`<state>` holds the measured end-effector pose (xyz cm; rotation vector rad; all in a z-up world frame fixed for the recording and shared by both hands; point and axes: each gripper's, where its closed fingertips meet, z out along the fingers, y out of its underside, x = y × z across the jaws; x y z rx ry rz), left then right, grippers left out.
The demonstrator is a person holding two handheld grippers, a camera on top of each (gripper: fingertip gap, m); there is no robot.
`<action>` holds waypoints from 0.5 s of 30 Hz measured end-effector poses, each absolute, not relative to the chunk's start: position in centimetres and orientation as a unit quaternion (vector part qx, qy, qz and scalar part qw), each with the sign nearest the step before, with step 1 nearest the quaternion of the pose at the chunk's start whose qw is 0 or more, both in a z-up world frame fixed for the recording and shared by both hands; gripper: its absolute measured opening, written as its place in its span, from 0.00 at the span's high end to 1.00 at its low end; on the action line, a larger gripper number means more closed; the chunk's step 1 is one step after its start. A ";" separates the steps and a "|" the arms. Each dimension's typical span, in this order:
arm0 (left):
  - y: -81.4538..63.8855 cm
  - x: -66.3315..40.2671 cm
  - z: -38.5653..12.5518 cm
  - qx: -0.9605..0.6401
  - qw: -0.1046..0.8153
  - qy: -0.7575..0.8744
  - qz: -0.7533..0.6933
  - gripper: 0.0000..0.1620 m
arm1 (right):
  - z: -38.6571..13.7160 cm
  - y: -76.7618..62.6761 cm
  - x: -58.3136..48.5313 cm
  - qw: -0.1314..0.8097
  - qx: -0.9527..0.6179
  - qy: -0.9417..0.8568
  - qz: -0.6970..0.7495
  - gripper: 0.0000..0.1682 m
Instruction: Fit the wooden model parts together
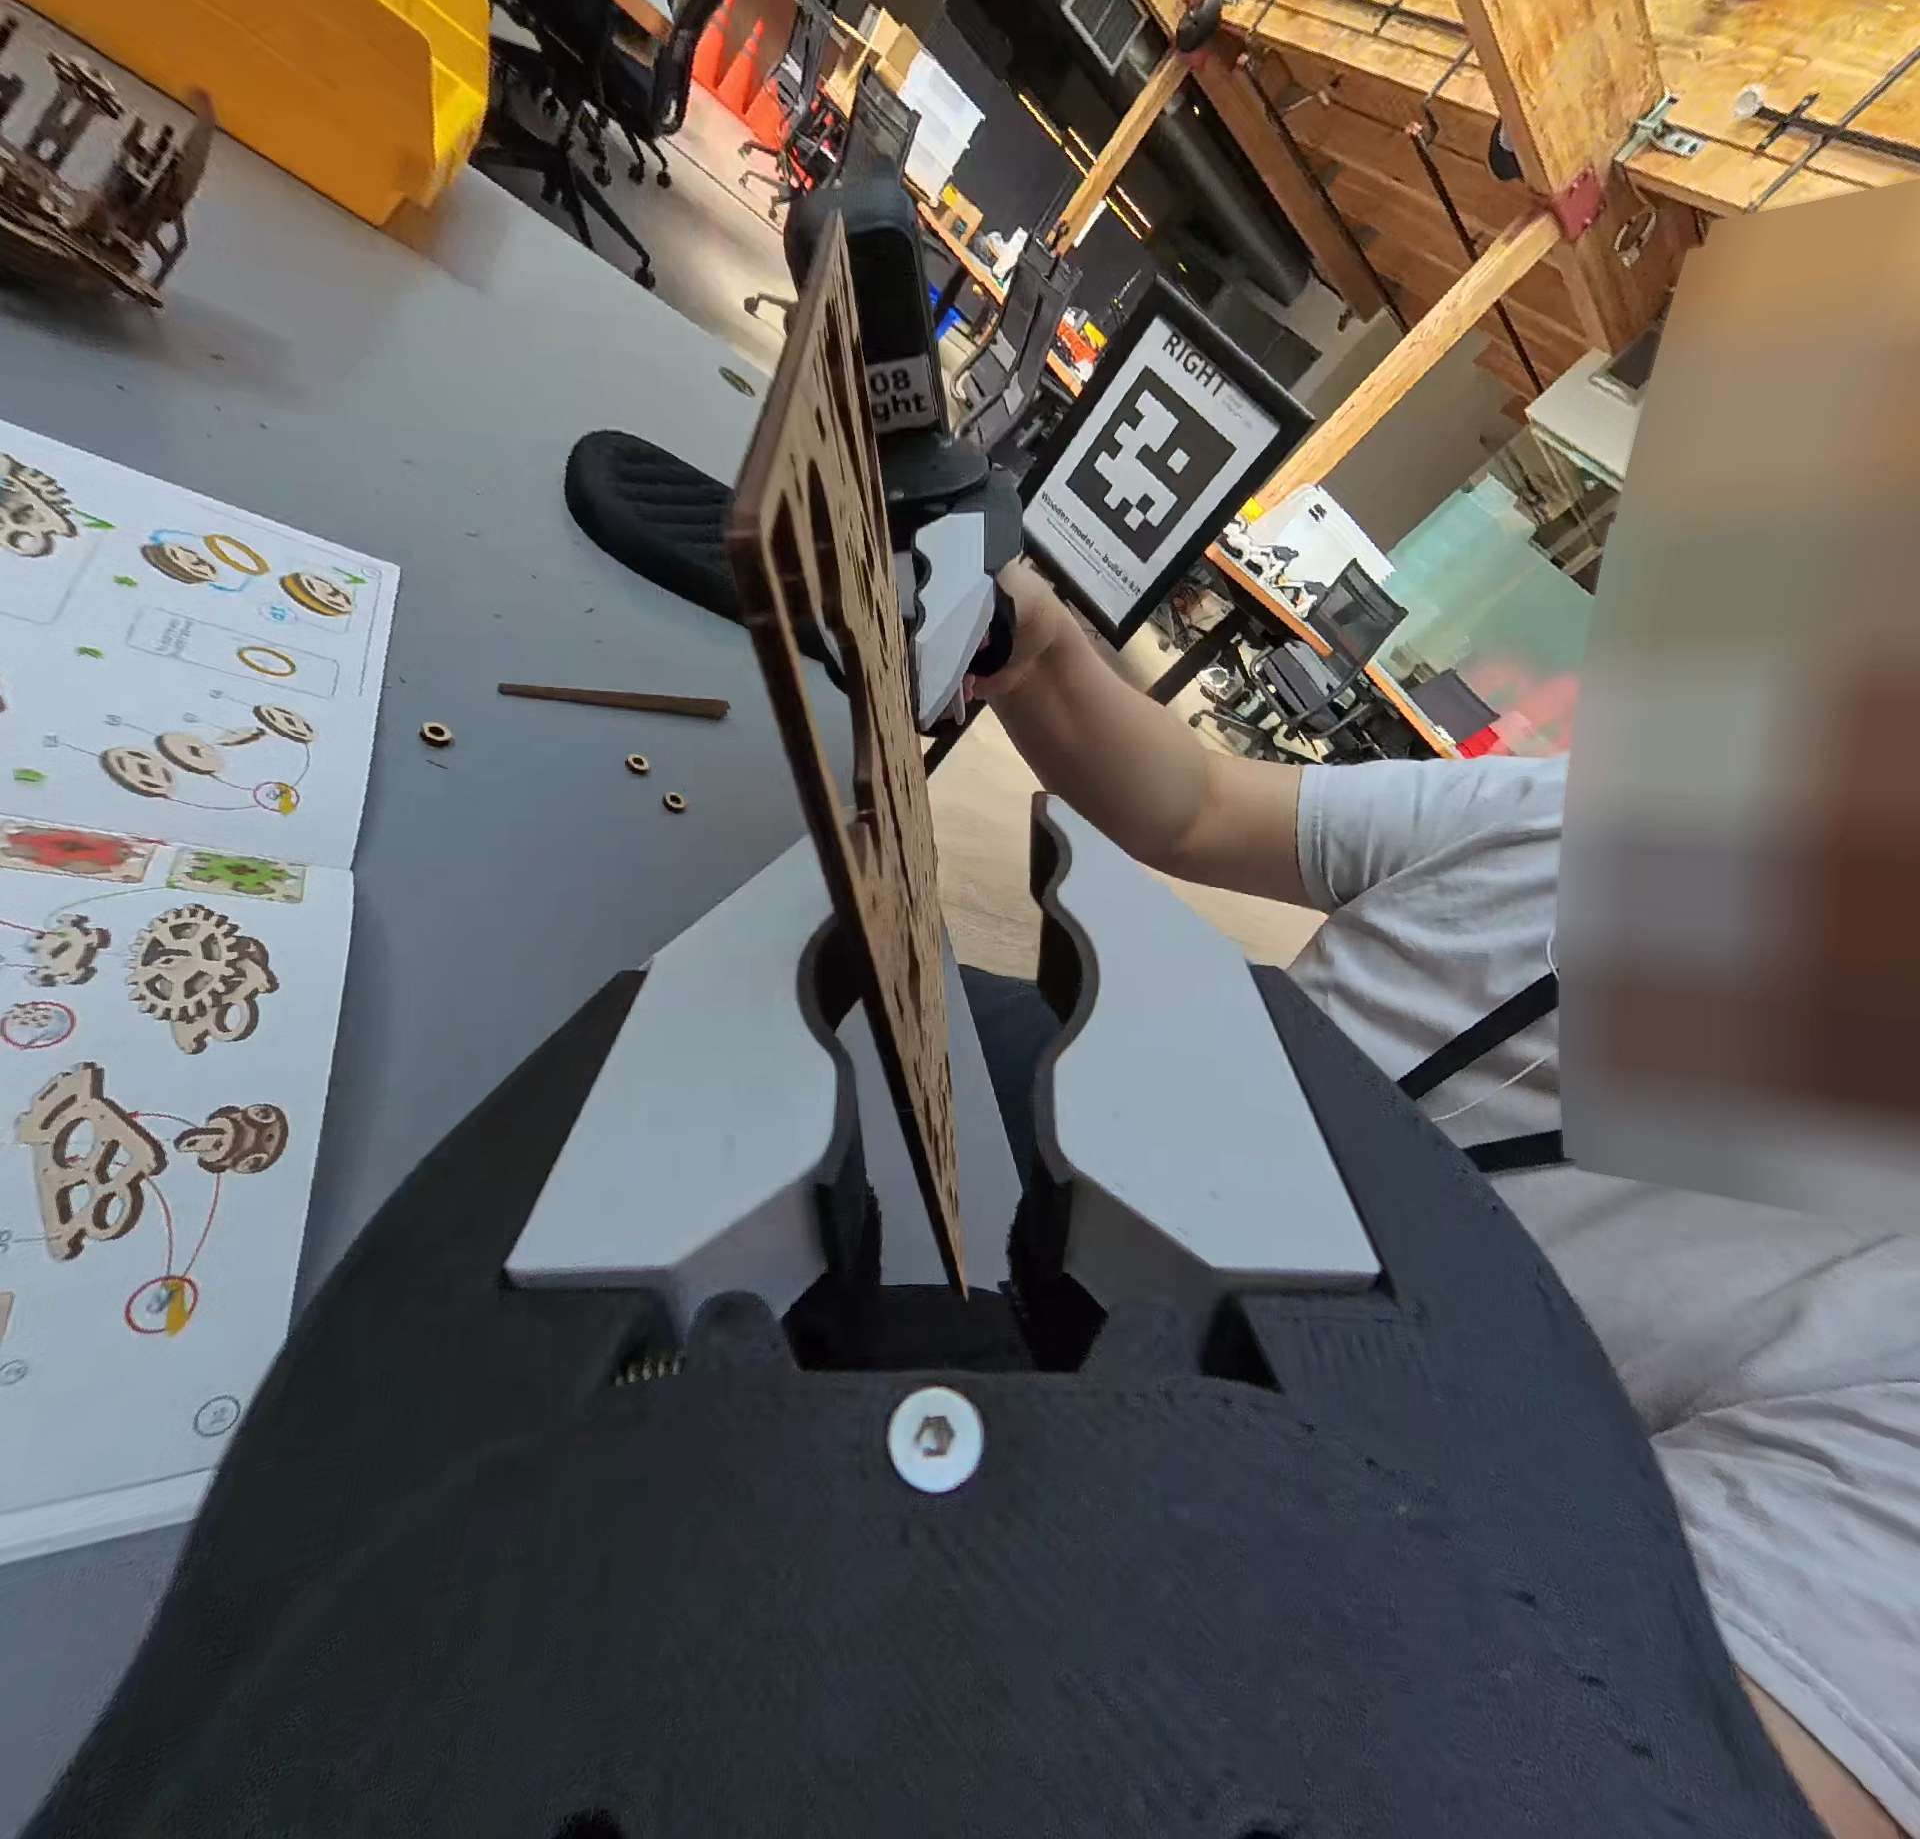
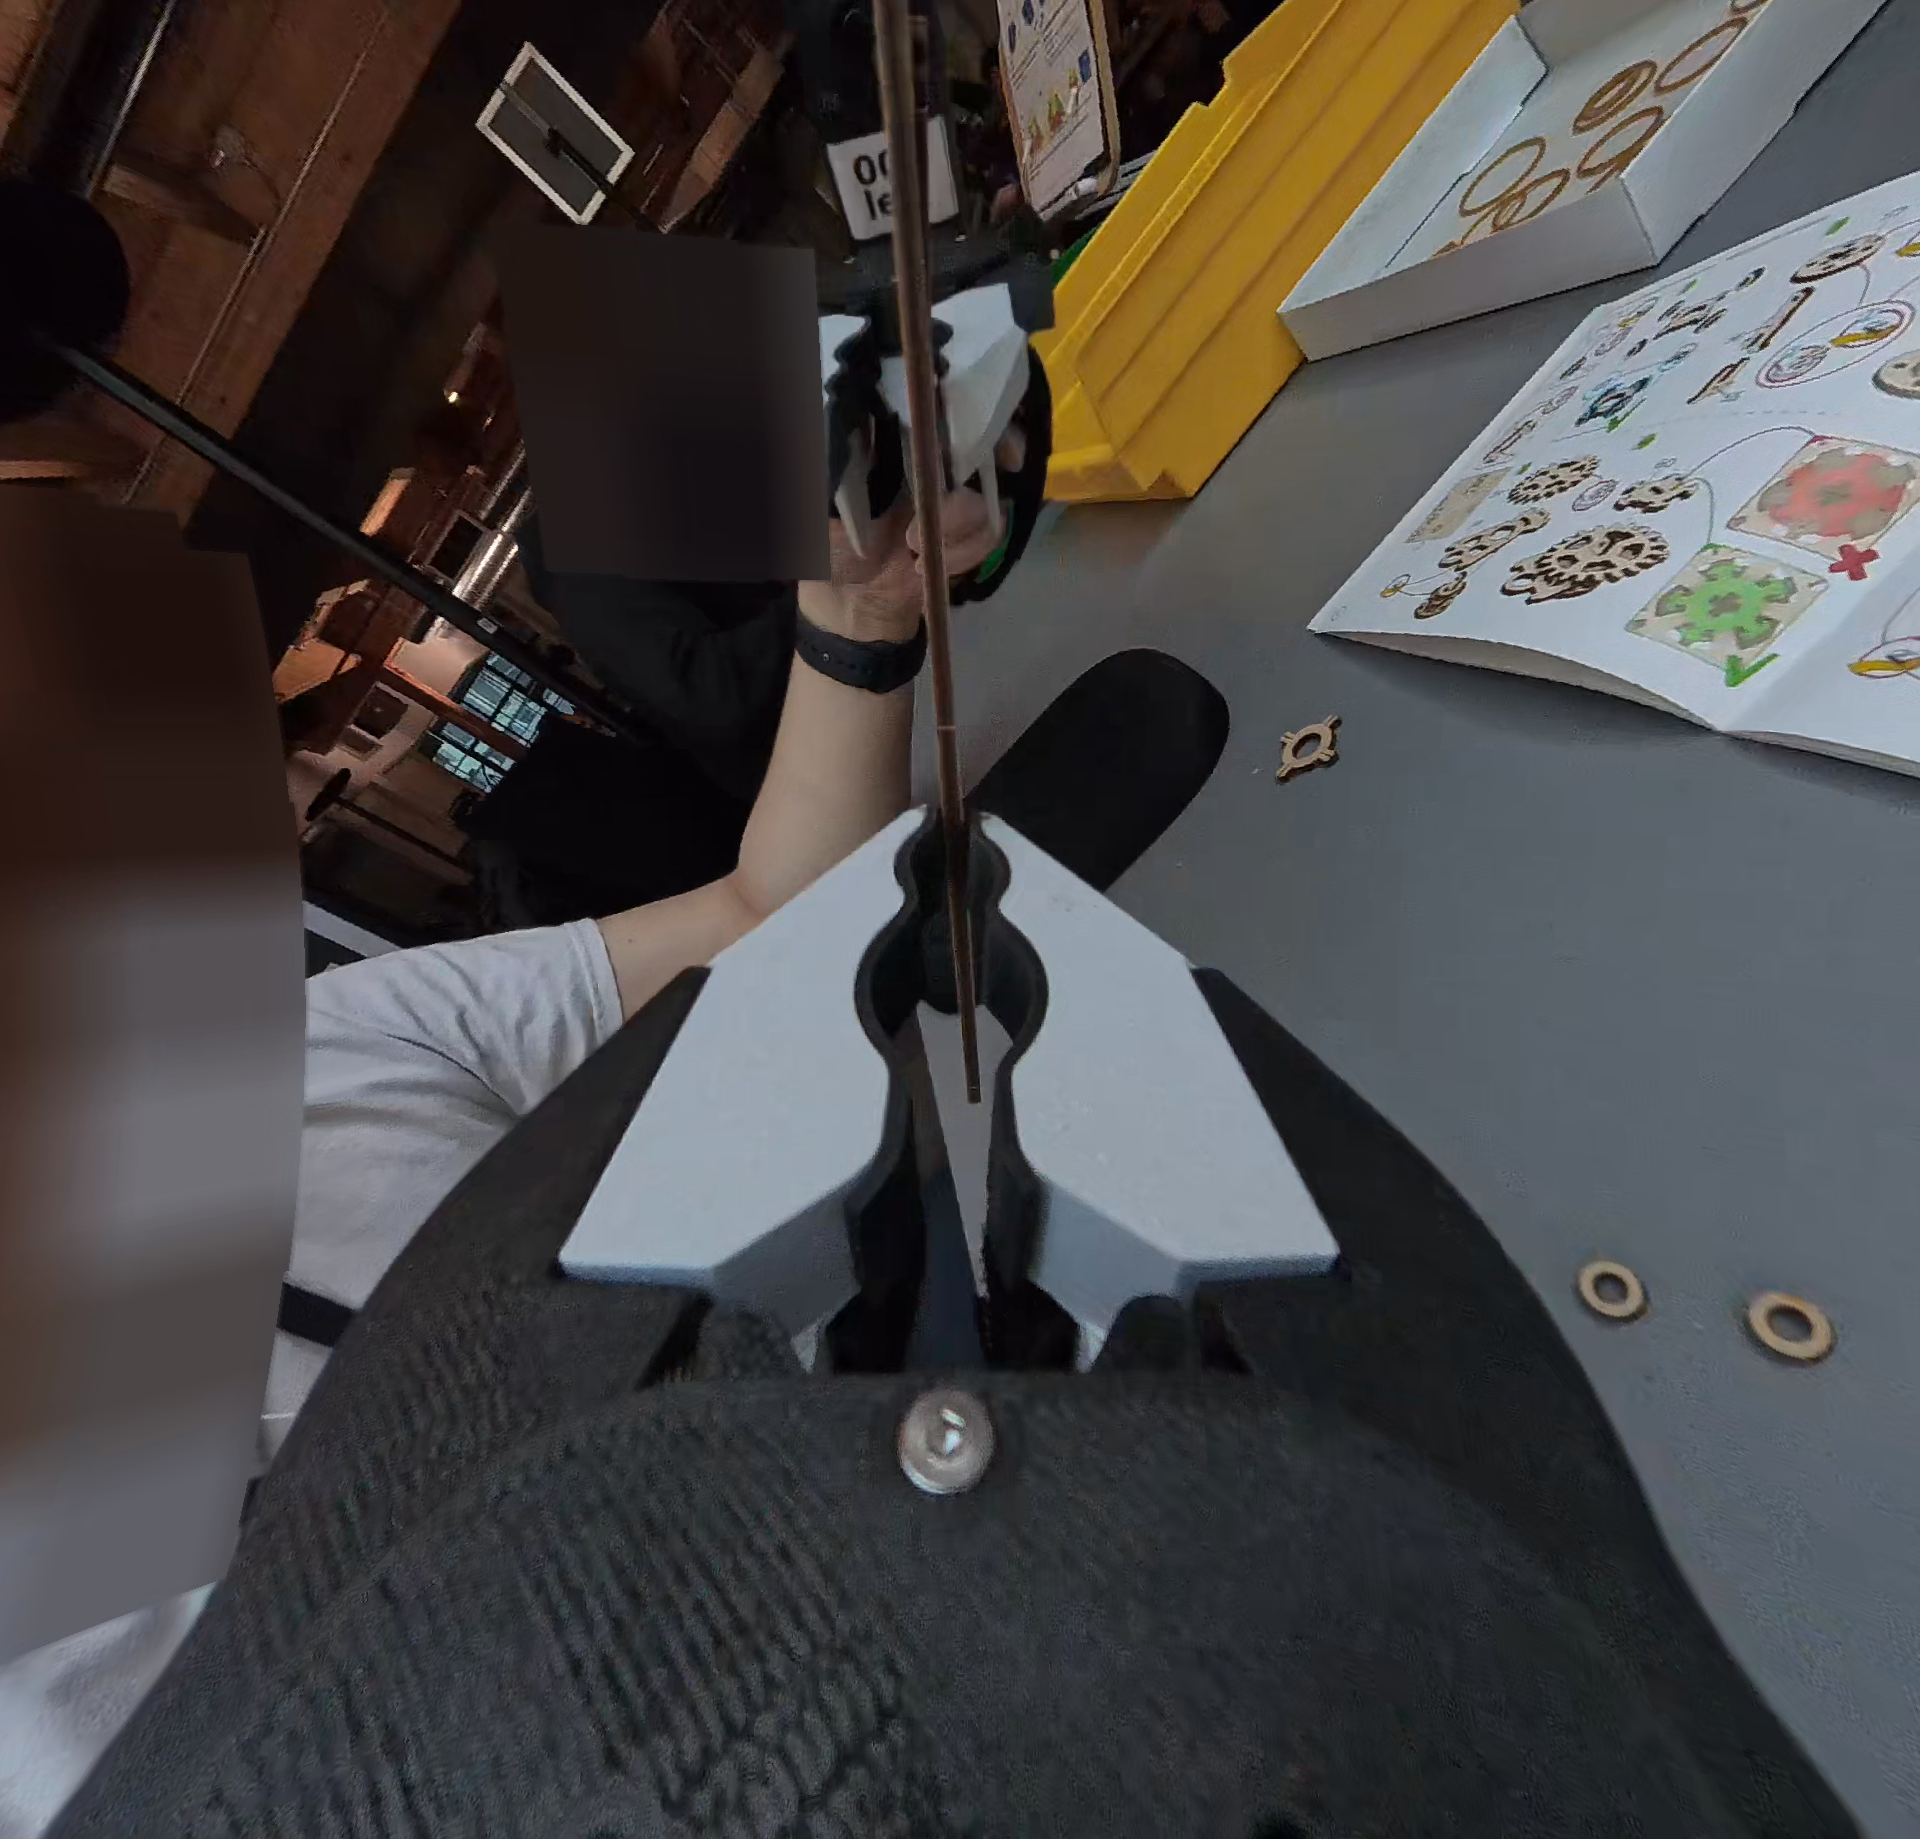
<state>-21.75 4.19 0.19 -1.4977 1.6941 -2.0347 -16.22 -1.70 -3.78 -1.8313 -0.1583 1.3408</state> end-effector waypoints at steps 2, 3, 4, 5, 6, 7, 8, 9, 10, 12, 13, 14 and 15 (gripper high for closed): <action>6.3 -24.5 2.3 -0.524 0.128 0.546 -0.642 0.87 | -3.3 -2.0 -18.5 0.398 -0.717 -0.053 0.569 1.00; 7.7 -26.3 2.8 -0.555 0.176 0.540 -0.607 0.87 | -3.2 -2.1 -20.0 0.389 -0.714 -0.054 0.579 1.00; 9.3 -28.5 3.3 -0.591 0.223 0.532 -0.563 0.85 | -3.3 -2.2 -21.8 0.376 -0.713 -0.058 0.588 1.00; 10.5 -31.1 4.1 -0.617 0.268 0.518 -0.528 0.82 | -3.7 -2.0 -23.5 0.363 -0.716 -0.056 0.593 1.00; 11.2 -33.9 5.5 -0.629 0.311 0.498 -0.509 0.81 | -4.3 -1.5 -25.3 0.348 -0.721 -0.049 0.597 1.00; 11.3 -36.7 7.0 -0.631 0.348 0.476 -0.505 0.81 | -5.1 -0.6 -27.2 0.330 -0.729 -0.040 0.598 1.00; 10.9 -39.5 8.3 -0.630 0.379 0.454 -0.504 0.81 | -6.1 0.6 -29.2 0.312 -0.743 -0.030 0.592 1.00; 10.2 -42.0 9.1 -0.630 0.405 0.435 -0.499 0.81 | -7.5 1.8 -31.2 0.290 -0.762 -0.023 0.579 1.00; 9.5 -44.4 9.4 -0.635 0.427 0.419 -0.489 0.80 | -8.5 2.8 -33.3 0.264 -0.775 -0.019 0.574 1.00; 7.7 -48.3 9.0 -0.647 0.455 0.393 -0.468 0.77 | -9.0 4.5 -37.3 0.215 -0.778 -0.004 0.591 1.00; 6.6 -49.8 8.7 -0.647 0.464 0.383 -0.468 0.77 | -9.0 5.5 -39.0 0.203 -0.778 0.007 0.594 1.00; 5.5 -51.2 8.5 -0.644 0.472 0.371 -0.474 0.78 | -9.0 6.3 -40.5 0.199 -0.782 0.015 0.590 1.00; 4.5 -52.3 8.2 -0.639 0.477 0.359 -0.485 0.80 | -9.3 6.9 -41.8 0.190 -0.792 0.017 0.580 1.00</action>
